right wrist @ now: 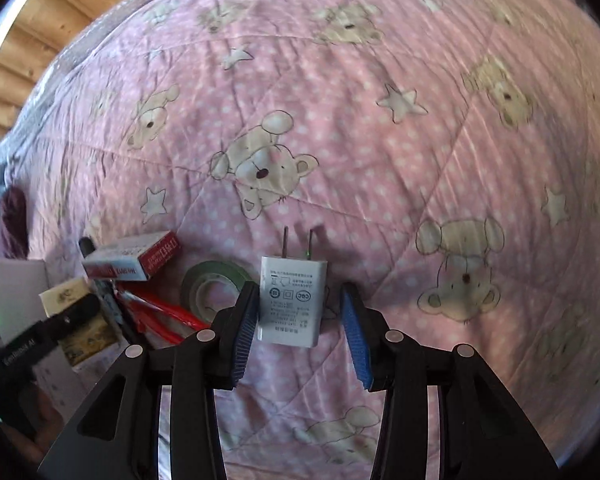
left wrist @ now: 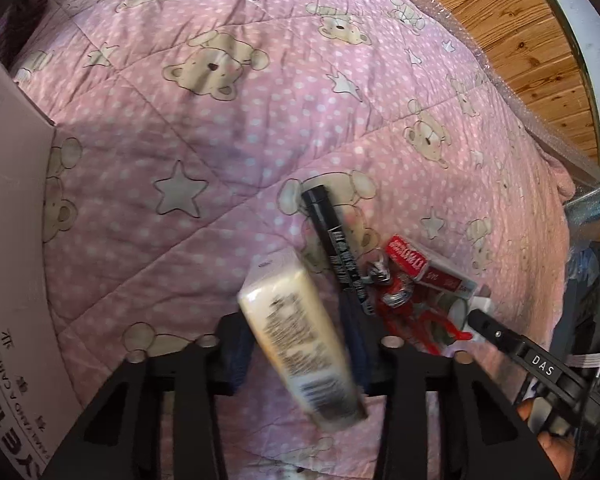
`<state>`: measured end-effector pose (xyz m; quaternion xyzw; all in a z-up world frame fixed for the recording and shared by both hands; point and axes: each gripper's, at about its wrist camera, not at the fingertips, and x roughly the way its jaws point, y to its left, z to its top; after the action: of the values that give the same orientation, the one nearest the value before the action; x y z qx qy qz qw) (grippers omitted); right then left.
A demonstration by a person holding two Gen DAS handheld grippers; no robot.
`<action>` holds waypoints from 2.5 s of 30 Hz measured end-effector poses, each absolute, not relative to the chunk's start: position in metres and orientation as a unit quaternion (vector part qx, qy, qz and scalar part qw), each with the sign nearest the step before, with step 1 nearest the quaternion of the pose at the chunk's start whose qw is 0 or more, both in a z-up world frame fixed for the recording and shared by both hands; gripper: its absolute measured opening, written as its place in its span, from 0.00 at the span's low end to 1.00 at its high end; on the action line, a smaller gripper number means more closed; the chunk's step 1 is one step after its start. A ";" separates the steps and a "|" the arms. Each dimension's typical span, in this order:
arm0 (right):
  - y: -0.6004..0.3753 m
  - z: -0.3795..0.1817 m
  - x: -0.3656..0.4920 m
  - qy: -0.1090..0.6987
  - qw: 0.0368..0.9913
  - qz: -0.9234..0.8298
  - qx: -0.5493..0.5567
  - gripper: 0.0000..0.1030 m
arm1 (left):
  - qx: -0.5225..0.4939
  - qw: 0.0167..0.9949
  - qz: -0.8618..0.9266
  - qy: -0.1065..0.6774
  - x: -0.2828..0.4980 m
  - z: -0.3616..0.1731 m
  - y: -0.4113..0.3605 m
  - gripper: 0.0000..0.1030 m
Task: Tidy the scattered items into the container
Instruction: 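Grasp the tissue pack with the left tool while the right tool grasps the white charger, then lift and carry the tissue pack and charger toward the white box with both tools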
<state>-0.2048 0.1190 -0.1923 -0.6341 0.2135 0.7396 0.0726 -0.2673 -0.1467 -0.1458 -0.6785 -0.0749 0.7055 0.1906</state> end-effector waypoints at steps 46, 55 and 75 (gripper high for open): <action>0.081 -0.140 -0.049 0.216 0.014 0.759 -0.614 0.32 | -0.585 0.280 0.761 0.010 -0.137 -0.027 -0.167 0.24; 0.063 -0.134 -0.031 0.204 -0.001 0.761 -0.615 0.32 | -0.574 0.292 0.765 0.009 -0.116 -0.016 -0.174 0.24; 0.010 -0.116 -0.021 0.120 -0.055 0.772 -0.622 0.32 | -0.561 0.303 0.770 0.000 -0.095 -0.004 -0.196 0.24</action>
<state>-0.0206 0.0103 -0.1156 -0.6221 0.1204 0.7717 -0.0546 -0.0948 -0.1963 -0.0036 -0.5615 0.0003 0.7700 0.3030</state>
